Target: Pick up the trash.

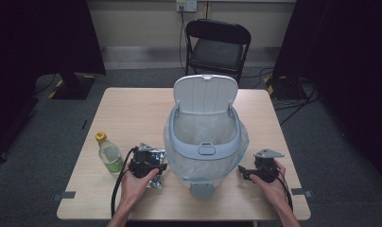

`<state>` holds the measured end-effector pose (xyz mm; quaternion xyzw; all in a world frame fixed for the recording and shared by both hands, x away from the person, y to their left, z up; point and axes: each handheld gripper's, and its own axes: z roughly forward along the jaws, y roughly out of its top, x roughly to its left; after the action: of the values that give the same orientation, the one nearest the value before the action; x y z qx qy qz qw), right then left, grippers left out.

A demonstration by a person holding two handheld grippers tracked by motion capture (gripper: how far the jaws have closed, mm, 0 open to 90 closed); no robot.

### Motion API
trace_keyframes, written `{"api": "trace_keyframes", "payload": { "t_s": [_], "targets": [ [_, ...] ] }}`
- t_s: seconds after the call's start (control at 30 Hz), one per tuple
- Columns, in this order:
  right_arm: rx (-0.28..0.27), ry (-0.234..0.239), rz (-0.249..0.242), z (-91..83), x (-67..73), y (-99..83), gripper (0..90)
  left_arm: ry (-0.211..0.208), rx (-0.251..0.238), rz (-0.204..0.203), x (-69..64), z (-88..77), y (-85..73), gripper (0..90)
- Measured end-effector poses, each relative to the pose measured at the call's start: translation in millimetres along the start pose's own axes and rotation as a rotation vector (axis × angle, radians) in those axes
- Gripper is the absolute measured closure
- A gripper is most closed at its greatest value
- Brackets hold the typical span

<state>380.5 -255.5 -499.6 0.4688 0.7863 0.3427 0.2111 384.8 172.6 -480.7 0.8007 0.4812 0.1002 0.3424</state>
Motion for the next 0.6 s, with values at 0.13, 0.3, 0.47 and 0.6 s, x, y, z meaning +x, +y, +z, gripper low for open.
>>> {"api": "trace_keyframes", "payload": {
  "t_s": [0.13,0.3,0.47,0.6],
  "targets": [
    [0.0,0.0,0.0,0.0,0.0,0.0,14.8,0.03,0.025,0.036,-1.7,-1.1,-2.3,52.4],
    [0.0,0.0,0.0,0.0,0.0,0.0,14.8,0.011,0.028,0.045,0.0,-5.5,-7.0,70.8],
    [0.0,0.0,0.0,0.0,0.0,0.0,14.8,-0.026,0.02,0.026,6.6,-9.9,-12.7,85.5],
    [0.0,0.0,0.0,0.0,0.0,0.0,14.8,-0.05,-0.016,0.002,10.4,-12.3,-18.3,88.9]
  ]
}}
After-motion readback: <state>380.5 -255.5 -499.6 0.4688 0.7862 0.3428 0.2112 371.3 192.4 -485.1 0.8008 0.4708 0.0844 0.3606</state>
